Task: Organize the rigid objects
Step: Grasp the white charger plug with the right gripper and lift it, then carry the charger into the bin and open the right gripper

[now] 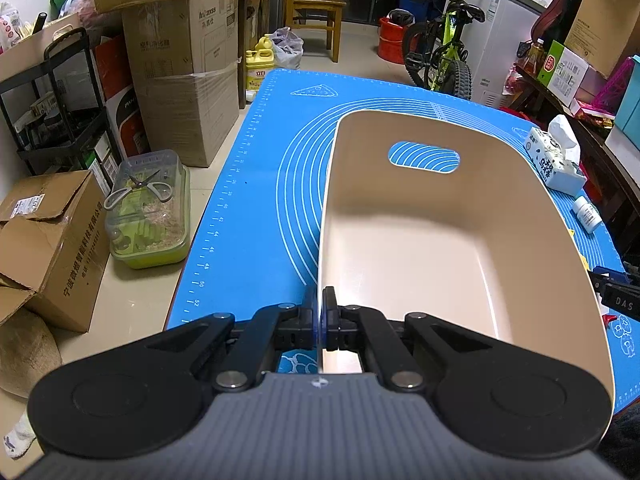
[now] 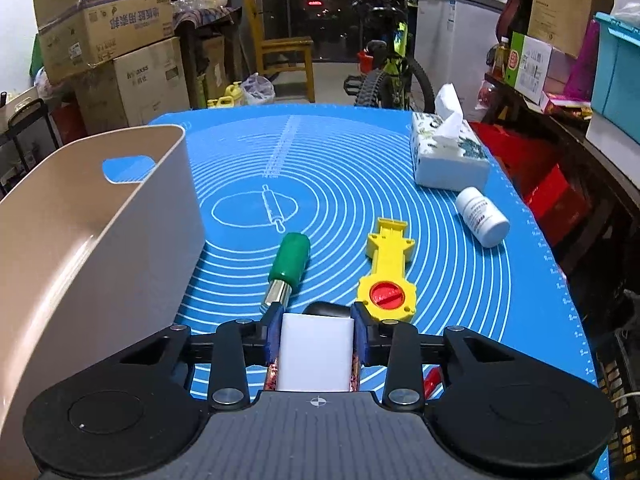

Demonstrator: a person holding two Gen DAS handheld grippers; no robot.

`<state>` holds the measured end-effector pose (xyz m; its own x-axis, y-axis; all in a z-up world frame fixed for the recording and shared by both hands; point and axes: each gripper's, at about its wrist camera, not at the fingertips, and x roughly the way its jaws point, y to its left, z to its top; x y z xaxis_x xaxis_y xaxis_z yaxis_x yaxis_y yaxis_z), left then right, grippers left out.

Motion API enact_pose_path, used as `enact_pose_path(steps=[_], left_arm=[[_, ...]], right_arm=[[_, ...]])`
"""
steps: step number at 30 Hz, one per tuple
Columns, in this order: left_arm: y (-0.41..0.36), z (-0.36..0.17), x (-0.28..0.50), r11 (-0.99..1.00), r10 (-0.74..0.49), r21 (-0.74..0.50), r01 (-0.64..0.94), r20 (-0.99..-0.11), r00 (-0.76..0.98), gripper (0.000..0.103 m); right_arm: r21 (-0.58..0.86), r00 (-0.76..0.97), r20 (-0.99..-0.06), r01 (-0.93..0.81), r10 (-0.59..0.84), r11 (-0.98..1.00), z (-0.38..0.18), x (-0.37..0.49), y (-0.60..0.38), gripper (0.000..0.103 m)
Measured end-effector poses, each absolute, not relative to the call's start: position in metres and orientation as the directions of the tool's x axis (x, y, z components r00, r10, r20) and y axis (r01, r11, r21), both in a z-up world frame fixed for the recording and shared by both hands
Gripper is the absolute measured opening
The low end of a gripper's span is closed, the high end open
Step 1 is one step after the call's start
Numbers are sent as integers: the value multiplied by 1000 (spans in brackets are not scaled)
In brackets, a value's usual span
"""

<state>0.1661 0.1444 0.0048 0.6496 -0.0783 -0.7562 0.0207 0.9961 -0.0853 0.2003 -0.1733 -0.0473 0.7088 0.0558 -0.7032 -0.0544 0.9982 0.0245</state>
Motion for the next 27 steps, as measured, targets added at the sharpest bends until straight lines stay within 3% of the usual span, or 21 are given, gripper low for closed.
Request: enact_pose_path(steps=[19, 27], left_arm=[[144, 5, 166, 996, -81, -90, 19, -757, 648, 4], [142, 5, 166, 996, -79, -87, 19, -759, 646, 4]], right_arm=[[-3, 734, -676, -87, 62, 996, -34, 200, -167, 42], [21, 777, -615, -155, 135, 988, 5, 196, -150, 42]])
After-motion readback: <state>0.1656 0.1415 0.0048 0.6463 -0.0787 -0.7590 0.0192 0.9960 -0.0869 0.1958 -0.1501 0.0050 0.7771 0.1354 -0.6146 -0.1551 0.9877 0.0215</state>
